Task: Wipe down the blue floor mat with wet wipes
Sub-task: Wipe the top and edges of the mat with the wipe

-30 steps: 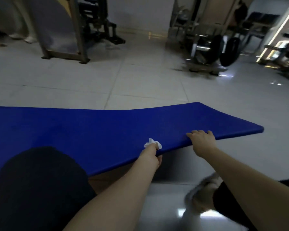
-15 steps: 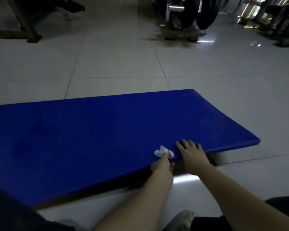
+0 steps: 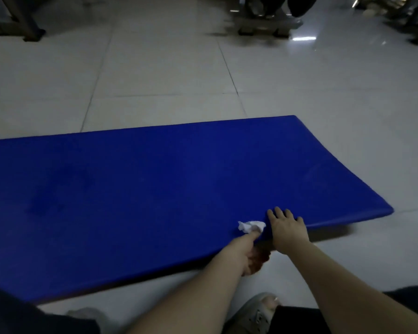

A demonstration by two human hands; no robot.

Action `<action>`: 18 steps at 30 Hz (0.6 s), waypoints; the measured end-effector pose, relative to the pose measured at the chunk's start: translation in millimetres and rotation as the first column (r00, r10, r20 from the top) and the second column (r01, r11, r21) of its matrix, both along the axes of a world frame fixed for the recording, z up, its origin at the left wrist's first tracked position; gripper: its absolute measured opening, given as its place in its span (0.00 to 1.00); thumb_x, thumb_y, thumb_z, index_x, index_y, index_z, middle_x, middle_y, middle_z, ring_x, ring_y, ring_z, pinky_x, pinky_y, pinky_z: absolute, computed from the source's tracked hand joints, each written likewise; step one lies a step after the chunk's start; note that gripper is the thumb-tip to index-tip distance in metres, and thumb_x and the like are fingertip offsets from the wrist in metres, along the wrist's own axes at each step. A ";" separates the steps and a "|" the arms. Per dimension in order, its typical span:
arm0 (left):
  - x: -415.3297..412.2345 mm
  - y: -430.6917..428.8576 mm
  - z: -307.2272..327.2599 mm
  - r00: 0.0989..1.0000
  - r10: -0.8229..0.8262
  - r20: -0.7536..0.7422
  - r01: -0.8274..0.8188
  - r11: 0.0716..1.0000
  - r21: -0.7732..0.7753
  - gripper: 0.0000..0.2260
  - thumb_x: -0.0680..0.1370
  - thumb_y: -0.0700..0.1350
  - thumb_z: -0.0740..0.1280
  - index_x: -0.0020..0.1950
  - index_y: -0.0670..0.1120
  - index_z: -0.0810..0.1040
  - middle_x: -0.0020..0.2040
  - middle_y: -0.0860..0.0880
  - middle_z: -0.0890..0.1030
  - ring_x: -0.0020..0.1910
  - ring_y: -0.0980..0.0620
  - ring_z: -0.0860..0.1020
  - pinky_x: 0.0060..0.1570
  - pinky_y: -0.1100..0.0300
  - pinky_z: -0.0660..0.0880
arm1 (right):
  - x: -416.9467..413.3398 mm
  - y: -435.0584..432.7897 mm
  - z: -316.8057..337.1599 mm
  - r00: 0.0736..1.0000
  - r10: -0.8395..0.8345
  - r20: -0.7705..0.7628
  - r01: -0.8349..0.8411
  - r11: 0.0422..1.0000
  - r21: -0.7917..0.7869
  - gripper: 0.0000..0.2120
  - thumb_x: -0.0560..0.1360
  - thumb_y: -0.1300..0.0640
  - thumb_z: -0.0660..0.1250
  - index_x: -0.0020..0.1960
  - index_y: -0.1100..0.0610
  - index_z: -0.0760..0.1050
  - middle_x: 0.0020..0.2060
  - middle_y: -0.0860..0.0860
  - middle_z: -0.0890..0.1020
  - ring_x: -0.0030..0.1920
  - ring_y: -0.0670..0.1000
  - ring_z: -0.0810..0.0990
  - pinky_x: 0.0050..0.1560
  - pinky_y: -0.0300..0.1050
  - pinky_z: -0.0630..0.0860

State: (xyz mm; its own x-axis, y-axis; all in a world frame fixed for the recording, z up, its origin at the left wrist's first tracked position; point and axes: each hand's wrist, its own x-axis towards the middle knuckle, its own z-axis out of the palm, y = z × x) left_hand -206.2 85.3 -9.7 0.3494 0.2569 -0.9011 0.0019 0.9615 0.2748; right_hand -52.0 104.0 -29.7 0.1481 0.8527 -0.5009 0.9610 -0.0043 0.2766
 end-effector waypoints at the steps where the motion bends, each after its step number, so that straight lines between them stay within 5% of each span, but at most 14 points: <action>1: 2.9 -4.5 -4.5 0.997 -0.079 -0.005 0.079 0.997 0.020 0.21 0.79 0.61 0.69 0.60 0.44 0.80 0.53 0.45 0.86 0.42 0.52 0.83 0.44 0.58 0.79 | 7.5 -3.2 -4.8 0.996 -0.083 -0.020 0.082 0.995 -0.054 0.39 0.79 0.52 0.65 0.81 0.57 0.47 0.78 0.56 0.56 0.76 0.61 0.60 0.72 0.59 0.65; 4: -16.8 -12.7 -24.3 0.965 -0.245 -0.091 0.250 0.967 0.046 0.20 0.76 0.58 0.73 0.60 0.46 0.78 0.54 0.43 0.83 0.48 0.47 0.84 0.50 0.53 0.82 | 10.8 -9.3 -20.1 0.921 -0.334 -0.203 0.290 0.932 -0.215 0.38 0.81 0.52 0.61 0.81 0.60 0.41 0.78 0.63 0.53 0.74 0.65 0.64 0.71 0.58 0.66; 6: -49.6 -9.6 -38.6 0.959 -0.244 -0.141 0.252 0.967 0.039 0.17 0.78 0.54 0.72 0.58 0.44 0.78 0.50 0.44 0.83 0.47 0.48 0.83 0.45 0.54 0.82 | -3.5 -7.7 -25.8 0.846 -0.419 -0.330 0.350 0.903 -0.249 0.36 0.82 0.54 0.60 0.81 0.59 0.43 0.77 0.65 0.52 0.71 0.66 0.68 0.69 0.56 0.69; 10: -126.1 -3.3 -70.5 0.907 0.016 -0.420 0.030 0.994 0.103 0.10 0.80 0.46 0.68 0.54 0.40 0.77 0.47 0.41 0.82 0.42 0.46 0.80 0.40 0.56 0.76 | -40.3 -7.8 -39.1 0.693 -0.569 -0.442 0.466 0.822 -0.327 0.31 0.78 0.60 0.62 0.78 0.57 0.55 0.73 0.63 0.57 0.59 0.63 0.75 0.56 0.54 0.80; 13: -181.6 -6.6 -95.2 0.716 0.165 -0.678 -0.031 0.978 0.206 0.12 0.77 0.45 0.70 0.52 0.37 0.79 0.45 0.40 0.81 0.43 0.41 0.81 0.47 0.47 0.82 | -50.6 -13.1 -50.4 0.746 -0.537 -0.395 0.495 0.843 -0.212 0.21 0.77 0.58 0.64 0.69 0.60 0.64 0.69 0.62 0.63 0.49 0.58 0.74 0.54 0.50 0.77; 16: -209.3 -12.9 -101.9 0.552 -0.054 -0.832 0.377 0.906 0.191 0.17 0.75 0.55 0.73 0.47 0.41 0.75 0.45 0.43 0.81 0.40 0.43 0.78 0.39 0.52 0.77 | -28.8 -11.6 -40.2 0.724 -0.565 -0.395 0.574 0.812 -0.109 0.16 0.77 0.57 0.65 0.62 0.60 0.69 0.63 0.59 0.72 0.54 0.61 0.78 0.56 0.51 0.77; 18: -207.0 -18.1 -100.0 0.391 -0.213 -0.896 0.715 0.683 0.149 0.24 0.70 0.64 0.75 0.49 0.47 0.71 0.48 0.49 0.77 0.45 0.47 0.76 0.36 0.56 0.70 | -6.6 -16.6 -32.2 0.687 -0.645 -0.335 0.639 0.756 -0.146 0.11 0.76 0.55 0.66 0.54 0.59 0.70 0.54 0.57 0.76 0.52 0.59 0.80 0.55 0.52 0.80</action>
State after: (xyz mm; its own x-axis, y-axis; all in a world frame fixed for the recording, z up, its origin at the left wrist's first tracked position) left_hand -413.2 67.2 -109.7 -0.2027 0.7304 -0.6523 0.8474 0.4647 0.2569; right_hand -58.5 87.4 -61.9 0.4725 0.6057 -0.6402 0.7532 -0.6547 -0.0635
